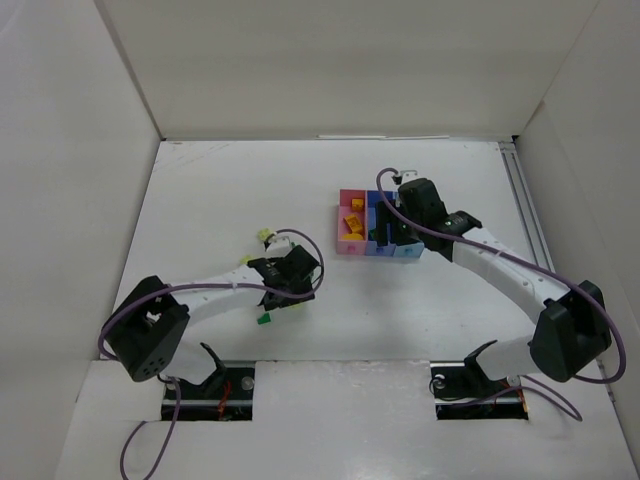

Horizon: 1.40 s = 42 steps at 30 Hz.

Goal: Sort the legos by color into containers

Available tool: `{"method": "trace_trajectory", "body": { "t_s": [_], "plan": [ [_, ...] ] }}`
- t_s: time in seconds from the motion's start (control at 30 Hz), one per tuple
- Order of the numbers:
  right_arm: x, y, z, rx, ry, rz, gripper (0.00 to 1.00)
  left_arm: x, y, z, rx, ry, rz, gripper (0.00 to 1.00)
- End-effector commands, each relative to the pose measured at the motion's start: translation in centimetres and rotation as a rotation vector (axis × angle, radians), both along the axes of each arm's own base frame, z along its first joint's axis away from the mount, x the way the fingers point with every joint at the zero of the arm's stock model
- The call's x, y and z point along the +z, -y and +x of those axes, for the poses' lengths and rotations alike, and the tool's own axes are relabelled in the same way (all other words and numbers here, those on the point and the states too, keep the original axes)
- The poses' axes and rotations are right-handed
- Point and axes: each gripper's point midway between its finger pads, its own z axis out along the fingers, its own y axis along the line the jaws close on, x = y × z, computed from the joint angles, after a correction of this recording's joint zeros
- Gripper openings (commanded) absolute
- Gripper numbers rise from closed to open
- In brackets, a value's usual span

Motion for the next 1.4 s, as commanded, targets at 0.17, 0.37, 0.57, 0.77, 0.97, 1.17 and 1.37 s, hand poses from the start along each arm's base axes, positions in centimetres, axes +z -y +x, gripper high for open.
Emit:
{"method": "trace_trajectory", "body": {
  "t_s": [0.17, 0.37, 0.57, 0.77, 0.97, 1.17, 1.37],
  "plan": [
    [0.8, 0.0, 0.3, -0.016, 0.029, 0.005, 0.77, -0.1, 1.4, -1.2, -0.042, -0.029, -0.011, 0.48],
    [1.0, -0.2, 0.4, -0.016, 0.027, 0.028, 0.77, 1.4, 2.2, -0.3, -0.103, 0.016, -0.027, 0.34],
    [4.3, -1.5, -1.1, 0.182, 0.040, 0.194, 0.77, 6.5, 4.6, 1.8, -0.315, 0.227, -0.083, 0.26],
    [7.7, -3.4, -5.3, 0.438, -0.058, 0.443, 0.84, 15.2, 8.7, 1.9, -0.653, 0.590, -0.253, 0.31],
    [11.0, -6.4, -8.2, 0.630, -0.119, 0.583, 0.85, 21.3, 10.1, 1.0, -0.865, 0.807, -0.297, 0.34],
    [12.7, -8.0, -8.2, 0.647, -0.170, 0.662, 0.86, 21.1, 11.2, 1.7, -0.925, 0.778, -0.247, 0.33],
    [11.0, -8.4, -7.6, 0.616, -0.217, 0.621, 0.90, 21.3, 11.7, 2.2, -0.945, 0.790, -0.225, 0.30]
  ]
}}
